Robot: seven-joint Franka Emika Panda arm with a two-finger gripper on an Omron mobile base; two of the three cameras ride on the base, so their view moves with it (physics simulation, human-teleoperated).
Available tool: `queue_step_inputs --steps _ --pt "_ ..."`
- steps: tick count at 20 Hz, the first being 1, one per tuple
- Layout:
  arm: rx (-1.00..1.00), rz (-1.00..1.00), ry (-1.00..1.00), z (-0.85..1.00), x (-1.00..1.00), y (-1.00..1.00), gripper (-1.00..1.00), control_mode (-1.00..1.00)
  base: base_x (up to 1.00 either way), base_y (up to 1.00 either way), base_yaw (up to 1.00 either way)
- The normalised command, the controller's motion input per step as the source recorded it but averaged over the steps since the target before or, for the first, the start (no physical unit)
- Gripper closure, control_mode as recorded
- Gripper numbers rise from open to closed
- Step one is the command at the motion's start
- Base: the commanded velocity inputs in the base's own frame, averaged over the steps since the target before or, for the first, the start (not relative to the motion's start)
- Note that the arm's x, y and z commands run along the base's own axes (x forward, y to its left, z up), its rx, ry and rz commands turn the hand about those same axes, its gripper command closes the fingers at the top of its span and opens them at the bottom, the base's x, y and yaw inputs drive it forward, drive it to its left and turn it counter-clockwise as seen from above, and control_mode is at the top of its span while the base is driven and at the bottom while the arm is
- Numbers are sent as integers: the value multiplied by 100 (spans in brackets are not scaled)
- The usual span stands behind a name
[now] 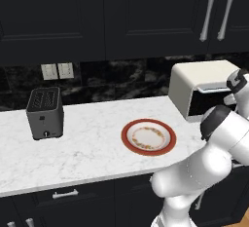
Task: Pick up the kebab skewer and baguette bread, and place them inside the toaster oven. Close the toaster oven door and start by setting the timer.
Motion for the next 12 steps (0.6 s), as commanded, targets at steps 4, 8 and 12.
queue_step_inputs --steps 4,8,12 --pt "-12 32 -18 11 -78 -44 -100 -100 0 0 0" --pt "-14 34 -8 3 -23 -58 -100 -100 0 0 0" --pt "-15 35 -18 0 2 -57 -100 -100 0 0 0"
